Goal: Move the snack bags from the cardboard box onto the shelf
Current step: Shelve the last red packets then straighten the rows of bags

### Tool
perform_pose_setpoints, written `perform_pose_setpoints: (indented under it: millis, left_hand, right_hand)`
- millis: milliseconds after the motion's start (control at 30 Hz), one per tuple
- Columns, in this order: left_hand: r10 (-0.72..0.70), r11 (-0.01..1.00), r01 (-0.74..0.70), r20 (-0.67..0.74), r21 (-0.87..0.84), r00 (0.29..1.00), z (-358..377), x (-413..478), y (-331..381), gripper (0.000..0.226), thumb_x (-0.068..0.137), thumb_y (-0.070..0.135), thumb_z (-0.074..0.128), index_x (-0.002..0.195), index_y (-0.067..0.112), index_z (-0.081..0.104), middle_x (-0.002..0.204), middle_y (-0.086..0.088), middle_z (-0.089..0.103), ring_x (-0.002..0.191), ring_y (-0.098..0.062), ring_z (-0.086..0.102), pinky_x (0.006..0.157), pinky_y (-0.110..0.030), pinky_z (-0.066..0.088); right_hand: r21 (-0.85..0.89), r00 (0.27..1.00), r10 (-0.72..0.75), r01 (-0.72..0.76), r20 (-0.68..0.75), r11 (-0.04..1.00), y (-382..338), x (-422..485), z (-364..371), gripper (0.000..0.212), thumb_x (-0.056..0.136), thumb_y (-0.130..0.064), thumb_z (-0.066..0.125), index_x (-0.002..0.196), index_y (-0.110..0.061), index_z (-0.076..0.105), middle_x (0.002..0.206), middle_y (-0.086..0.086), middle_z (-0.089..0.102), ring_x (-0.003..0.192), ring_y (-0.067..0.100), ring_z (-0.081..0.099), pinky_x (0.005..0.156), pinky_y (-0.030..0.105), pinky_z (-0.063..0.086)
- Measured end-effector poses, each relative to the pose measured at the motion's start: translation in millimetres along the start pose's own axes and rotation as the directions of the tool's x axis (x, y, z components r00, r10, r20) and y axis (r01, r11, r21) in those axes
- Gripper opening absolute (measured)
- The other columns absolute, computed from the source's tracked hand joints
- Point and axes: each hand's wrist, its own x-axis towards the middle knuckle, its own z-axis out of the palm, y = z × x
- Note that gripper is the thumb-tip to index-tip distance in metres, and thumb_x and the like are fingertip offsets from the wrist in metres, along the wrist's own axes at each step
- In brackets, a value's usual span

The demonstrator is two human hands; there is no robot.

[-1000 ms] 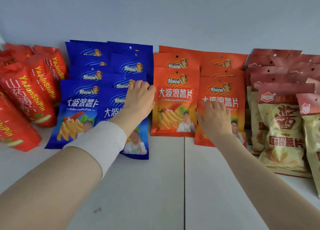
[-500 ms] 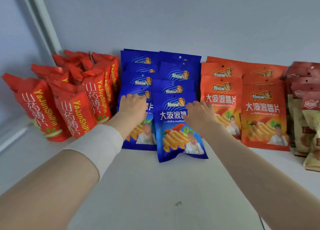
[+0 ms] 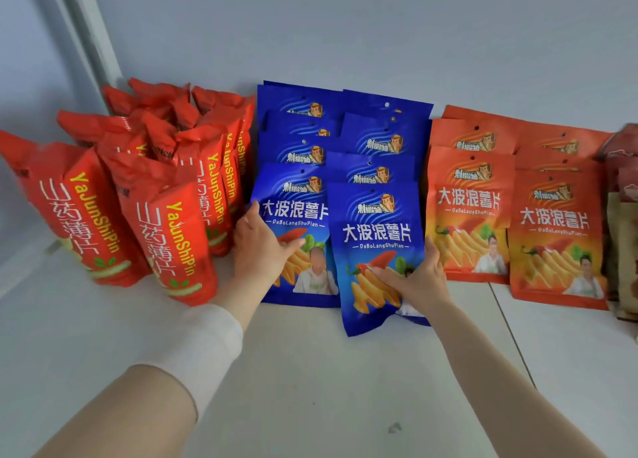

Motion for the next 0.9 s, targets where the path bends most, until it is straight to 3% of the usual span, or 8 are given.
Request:
perform_pose_setpoints:
  millis: [267, 433, 500, 633, 733, 900]
  left_hand:
    - [0.086, 0.954, -0.141, -0.209, -0.266, 0.974, 14.9, 4.0, -5.0, 0.096, 0.060, 0.022, 0.087, 0.139, 0.008, 0.034, 0.129, -0.014, 0.040, 0.122, -0.023, 0.037, 0.102, -0.028, 0.032]
    - [0.135, 0.925, -0.240, -0.336, -0.295, 0.932, 19.8, 21.1, -2.9, 0.090, 0.061, 0.013, 0.086, 0.136, 0.002, 0.037, 0.129, -0.015, 0.042, 0.120, -0.015, 0.035, 0.097, 0.000, 0.020]
    - [0.156, 0.927, -0.251, -0.322, -0.279, 0.934, 22.9, 24.6, -3.6, 0.088, 0.063, 0.011, 0.085, 0.136, -0.001, 0.037, 0.128, -0.018, 0.041, 0.122, -0.021, 0.036, 0.098, -0.002, 0.020]
    - [0.182, 0.943, -0.244, -0.262, -0.228, 0.948, 23.2, 23.4, -4.0, 0.085, 0.065, 0.012, 0.083, 0.135, -0.004, 0.037, 0.128, -0.022, 0.040, 0.123, -0.031, 0.037, 0.102, -0.019, 0.024]
    - [0.179, 0.952, -0.228, -0.234, -0.205, 0.956, 21.4, 23.2, -2.5, 0.082, 0.067, 0.013, 0.082, 0.134, -0.003, 0.038, 0.130, -0.022, 0.038, 0.126, -0.032, 0.035, 0.106, -0.029, 0.026]
    - [0.176, 0.968, -0.207, -0.204, -0.144, 0.963, 21.7, 18.3, 1.0, 0.075, 0.074, 0.017, 0.078, 0.136, 0.002, 0.039, 0.141, -0.023, 0.029, 0.134, -0.032, 0.028, 0.112, -0.035, 0.024]
  right_hand:
    - [0.321, 0.957, -0.062, 0.156, -0.283, 0.934, 10.8, 13.8, 16.9, 0.109, 0.056, -0.023, 0.089, 0.144, -0.019, 0.025, 0.140, 0.003, 0.037, 0.129, 0.019, 0.040, 0.094, 0.026, 0.041]
    - [0.305, 0.893, -0.097, 0.249, -0.439, 0.919, -1.4, 24.0, 22.8, 0.106, 0.058, -0.020, 0.088, 0.144, -0.015, 0.027, 0.137, 0.004, 0.040, 0.131, 0.019, 0.035, 0.107, 0.035, 0.035]
    - [0.243, 0.870, -0.138, 0.280, -0.473, 0.929, -2.6, 23.4, 26.1, 0.102, 0.059, -0.022, 0.087, 0.143, -0.014, 0.029, 0.134, 0.009, 0.041, 0.130, 0.022, 0.036, 0.105, 0.030, 0.033]
    - [0.145, 0.868, -0.202, 0.296, -0.454, 0.944, -2.9, 15.7, 30.6, 0.091, 0.064, -0.022, 0.085, 0.140, -0.009, 0.036, 0.128, 0.018, 0.040, 0.125, 0.032, 0.036, 0.104, 0.047, 0.037]
    - [0.039, 0.855, -0.212, 0.260, -0.473, 0.965, -4.9, 12.8, 34.6, 0.086, 0.068, -0.028, 0.082, 0.139, -0.007, 0.039, 0.127, 0.021, 0.041, 0.122, 0.034, 0.037, 0.105, 0.045, 0.033]
    - [-0.048, 0.856, -0.196, 0.197, -0.478, 0.979, -6.6, 7.3, 38.8, 0.077, 0.075, -0.033, 0.075, 0.138, -0.008, 0.040, 0.143, 0.020, 0.030, 0.134, 0.035, 0.027, 0.108, 0.044, 0.024]
